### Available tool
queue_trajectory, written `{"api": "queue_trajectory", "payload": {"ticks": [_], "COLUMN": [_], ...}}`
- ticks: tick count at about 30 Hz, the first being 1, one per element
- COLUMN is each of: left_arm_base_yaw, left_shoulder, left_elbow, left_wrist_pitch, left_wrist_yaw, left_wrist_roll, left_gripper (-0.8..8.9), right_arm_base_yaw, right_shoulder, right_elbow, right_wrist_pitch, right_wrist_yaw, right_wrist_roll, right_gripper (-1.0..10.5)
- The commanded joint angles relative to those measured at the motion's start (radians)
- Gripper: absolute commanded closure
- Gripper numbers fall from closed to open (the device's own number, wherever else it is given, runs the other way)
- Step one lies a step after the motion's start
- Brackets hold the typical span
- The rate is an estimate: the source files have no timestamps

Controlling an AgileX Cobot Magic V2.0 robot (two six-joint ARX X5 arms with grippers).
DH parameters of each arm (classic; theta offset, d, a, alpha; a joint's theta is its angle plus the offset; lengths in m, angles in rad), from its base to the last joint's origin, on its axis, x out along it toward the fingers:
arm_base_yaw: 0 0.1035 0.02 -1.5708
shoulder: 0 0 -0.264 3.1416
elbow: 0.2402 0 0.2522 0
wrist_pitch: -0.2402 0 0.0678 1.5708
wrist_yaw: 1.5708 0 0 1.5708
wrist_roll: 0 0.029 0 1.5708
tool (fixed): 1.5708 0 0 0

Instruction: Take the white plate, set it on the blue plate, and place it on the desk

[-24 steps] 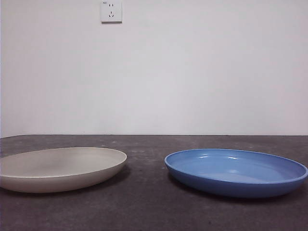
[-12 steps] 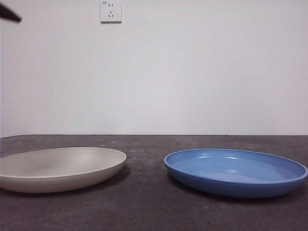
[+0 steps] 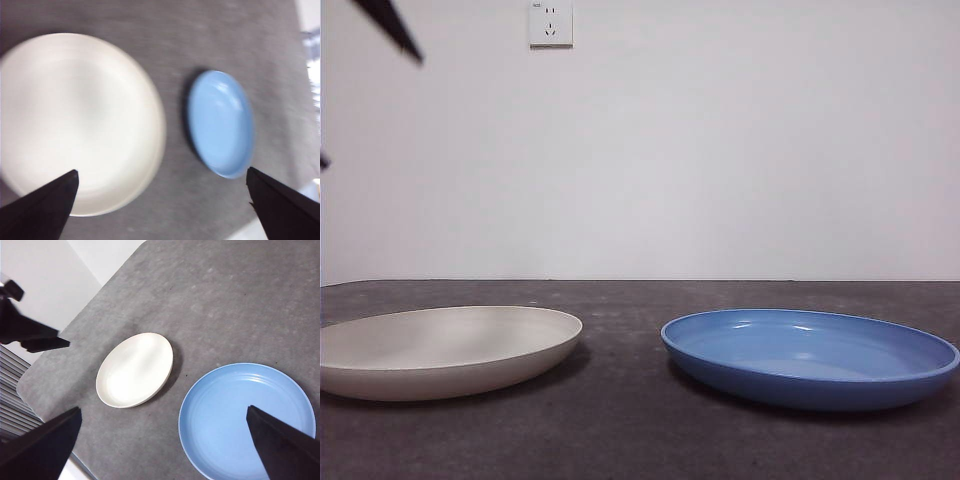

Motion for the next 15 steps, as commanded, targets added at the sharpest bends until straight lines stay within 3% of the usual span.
{"api": "queue_trajectory", "payload": {"ticks": [1, 15], "left_arm_base_yaw": [0.040, 0.106], "left_shoulder": [0.079, 0.425], "left_elbow": [0.022, 0.022], "left_wrist_pitch": [0.006, 0.074], "left_wrist_yaw": [-0.031, -0.116], "left_wrist_roll": [0.042, 0.104], "left_gripper": [0.35, 0.72], "right_arm_base_yaw": [0.006, 0.016], "right_shoulder": [0.006, 0.006], "right_elbow": [0.016, 0.016], "right_wrist_pitch": [0.004, 0.003], "right_wrist_yaw": [-0.001, 0.000], "right_wrist_roll": [-0.012, -0.030], "right_gripper": [3.4, 3.4]}}
